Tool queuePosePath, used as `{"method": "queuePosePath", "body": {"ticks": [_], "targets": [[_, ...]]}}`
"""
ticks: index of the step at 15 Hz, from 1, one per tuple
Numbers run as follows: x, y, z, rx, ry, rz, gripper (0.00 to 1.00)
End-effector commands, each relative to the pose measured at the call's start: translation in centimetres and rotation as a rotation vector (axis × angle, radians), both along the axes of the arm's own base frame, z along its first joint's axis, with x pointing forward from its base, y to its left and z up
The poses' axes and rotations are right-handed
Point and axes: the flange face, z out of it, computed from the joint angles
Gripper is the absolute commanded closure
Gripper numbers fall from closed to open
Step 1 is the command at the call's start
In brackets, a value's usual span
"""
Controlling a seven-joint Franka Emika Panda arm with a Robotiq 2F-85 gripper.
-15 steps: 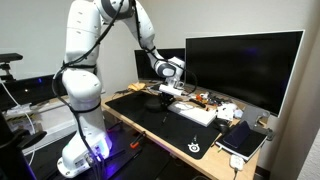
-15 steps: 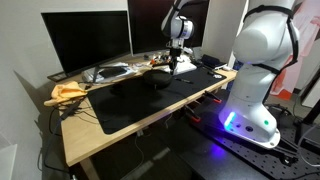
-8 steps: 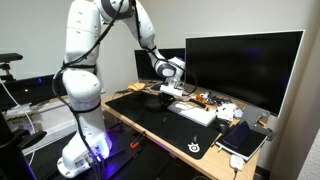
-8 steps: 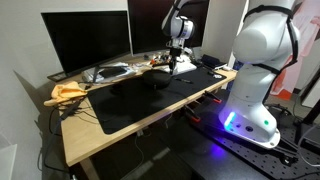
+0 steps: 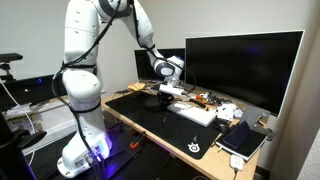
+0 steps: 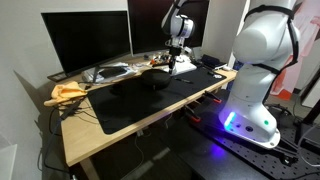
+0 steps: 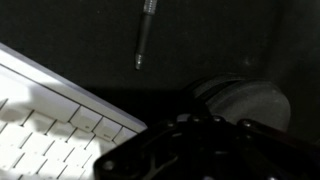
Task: Open the black bag on the table
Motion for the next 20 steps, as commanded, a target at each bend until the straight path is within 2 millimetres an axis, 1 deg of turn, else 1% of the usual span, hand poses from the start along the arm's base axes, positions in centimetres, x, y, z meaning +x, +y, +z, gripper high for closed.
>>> {"method": "queuePosePath", "body": {"ticks": [1, 5, 9, 20], "targets": [[-1.5, 0.8, 1.9, 0.03, -0.047, 0.024, 1.0], [-2.5, 0.8, 3.8, 0.06, -0.106, 0.044, 1.0], [-3.4, 1.4, 5.5, 0.077, -0.158, 0.074, 1.0], [-4.7, 4.9, 8.1, 0.068, -0.211, 0.173, 1.0]]}}
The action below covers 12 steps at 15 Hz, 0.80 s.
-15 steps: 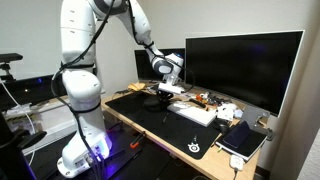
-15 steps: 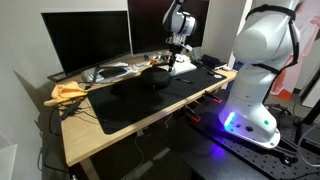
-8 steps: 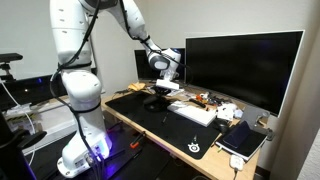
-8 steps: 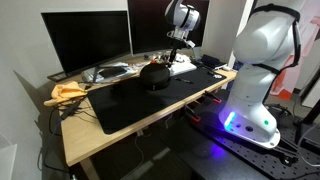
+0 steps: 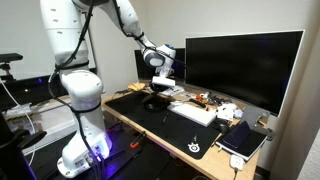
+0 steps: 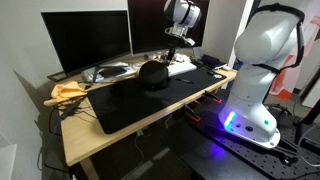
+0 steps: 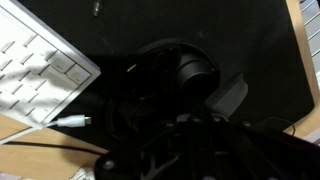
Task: Open the black bag on the table
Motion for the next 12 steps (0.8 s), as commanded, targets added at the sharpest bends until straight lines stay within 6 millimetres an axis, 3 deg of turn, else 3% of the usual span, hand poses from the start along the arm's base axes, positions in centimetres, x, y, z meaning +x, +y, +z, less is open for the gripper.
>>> {"method": "queuePosePath", "body": {"ticks": [1, 12], "targets": [[-1.3, 1.4, 1.4, 0.011, -0.034, 0.038, 1.0], [-0.9, 6.1, 5.0, -0.022, -0.096, 0.139, 1.0]]}}
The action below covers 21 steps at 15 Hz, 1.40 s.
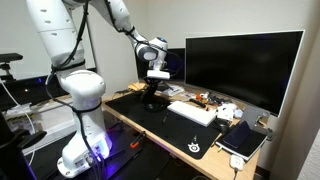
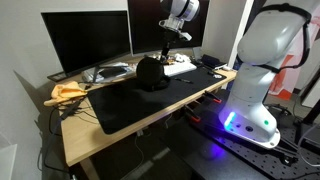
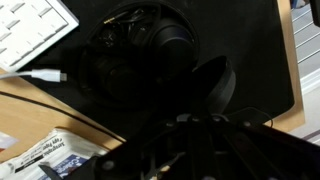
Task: Open the black bag on the table
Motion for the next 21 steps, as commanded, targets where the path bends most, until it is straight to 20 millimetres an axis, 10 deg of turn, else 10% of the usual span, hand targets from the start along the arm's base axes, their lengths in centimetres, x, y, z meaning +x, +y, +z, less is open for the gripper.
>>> {"method": "queuePosePath", "body": {"ticks": [1, 21], "targets": [[-0.6, 1.9, 1.3, -0.013, -0.019, 0.04, 1.0], [-0.6, 10.1, 3.7, -0.038, 0.014, 0.281, 1.0]]}}
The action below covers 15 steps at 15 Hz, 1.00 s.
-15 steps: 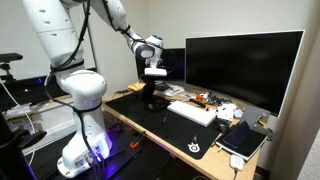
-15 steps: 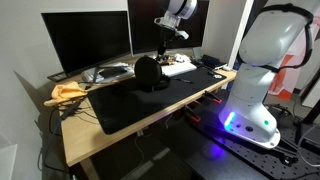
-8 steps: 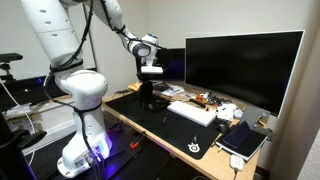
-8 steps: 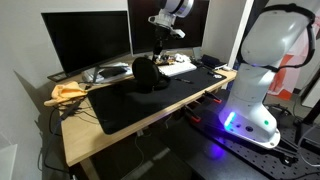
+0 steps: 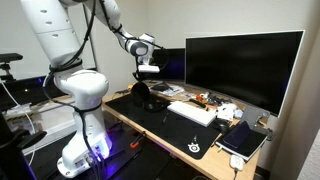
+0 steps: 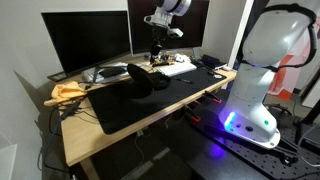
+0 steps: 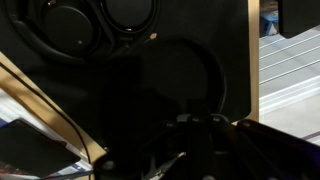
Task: Open the black bag on the table
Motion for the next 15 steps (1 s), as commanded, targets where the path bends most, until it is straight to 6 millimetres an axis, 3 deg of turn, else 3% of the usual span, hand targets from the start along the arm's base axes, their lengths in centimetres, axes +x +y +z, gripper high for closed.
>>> {"method": "queuePosePath", "body": {"ticks": [1, 8, 15], "targets": [[-0.2, 0.9, 1.4, -0.004, 0.025, 0.043, 1.0], [-0.8, 0.2, 1.6, -0.019, 0.028, 0.046, 1.0], [-3.1, -3.5, 1.0, -0.094, 0.046, -0.047, 1.0]]}}
